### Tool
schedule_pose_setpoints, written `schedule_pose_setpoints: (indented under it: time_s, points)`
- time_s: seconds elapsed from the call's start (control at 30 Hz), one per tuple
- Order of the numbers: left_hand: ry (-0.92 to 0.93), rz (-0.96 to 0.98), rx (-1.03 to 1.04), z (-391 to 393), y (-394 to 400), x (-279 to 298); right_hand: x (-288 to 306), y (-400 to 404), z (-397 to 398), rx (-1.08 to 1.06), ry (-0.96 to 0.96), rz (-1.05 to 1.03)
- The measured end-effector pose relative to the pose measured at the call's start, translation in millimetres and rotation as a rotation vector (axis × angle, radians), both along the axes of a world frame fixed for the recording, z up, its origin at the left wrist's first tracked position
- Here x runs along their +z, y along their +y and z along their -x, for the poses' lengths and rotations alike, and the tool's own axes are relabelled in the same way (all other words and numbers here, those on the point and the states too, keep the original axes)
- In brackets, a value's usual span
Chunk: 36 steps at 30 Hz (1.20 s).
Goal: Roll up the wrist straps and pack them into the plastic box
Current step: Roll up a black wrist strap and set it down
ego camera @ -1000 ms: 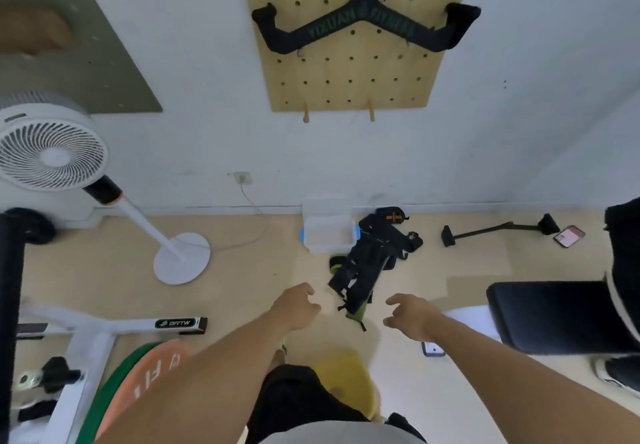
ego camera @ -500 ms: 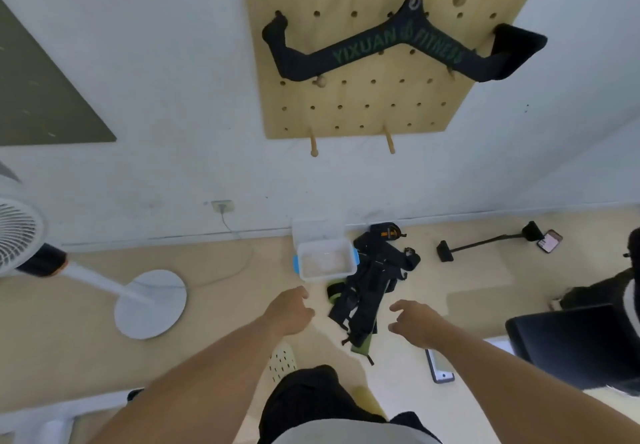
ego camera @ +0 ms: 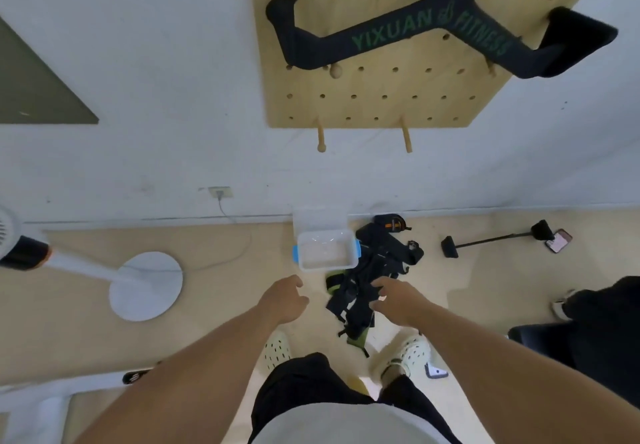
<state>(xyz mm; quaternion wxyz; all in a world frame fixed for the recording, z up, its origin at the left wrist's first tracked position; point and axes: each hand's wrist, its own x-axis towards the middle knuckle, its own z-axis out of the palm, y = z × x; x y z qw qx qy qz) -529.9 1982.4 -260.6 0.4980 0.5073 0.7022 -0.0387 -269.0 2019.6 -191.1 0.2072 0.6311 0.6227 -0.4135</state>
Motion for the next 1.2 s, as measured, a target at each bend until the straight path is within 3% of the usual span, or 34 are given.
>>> schedule_pose_setpoints:
  time_s: [0.2, 0.33, 0.43, 0.63, 0.9, 1.03, 1.2]
  points:
    - [-0.006, -0.059, 0.182, -38.7, 21.2, 2.8, -22.5, 34.6, -30.4, 0.073, 0.060, -0.032]
    - [-0.005, -0.064, 0.256, -78.8, 29.4, -22.6, -72.5, 55.9, -56.2, 0.119, 0.086, 0.019]
    - [0.000, -0.062, 0.228, -96.1, 40.8, -77.5, -136.8, 73.4, -63.9, 0.141, 0.091, 0.022]
    - [0.005, -0.035, 0.165, -106.1, 54.1, -239.9, -317.6, 71.2, -58.2, 0.146, 0.110, 0.028]
    - [0.094, -0.014, -0.153, -84.3, 50.0, -434.3, -526.5, 43.1, -63.8, 0.346, 0.030, 0.024]
    - [0.118, 0.012, -0.224, -81.7, 60.6, -478.6, -580.6, 36.1, -63.6, 0.317, 0.035, -0.022]
    - [0.019, -0.150, -0.260, -115.8, 70.2, -454.9, -585.4, 20.8, -64.9, 0.252, 0.052, -0.120]
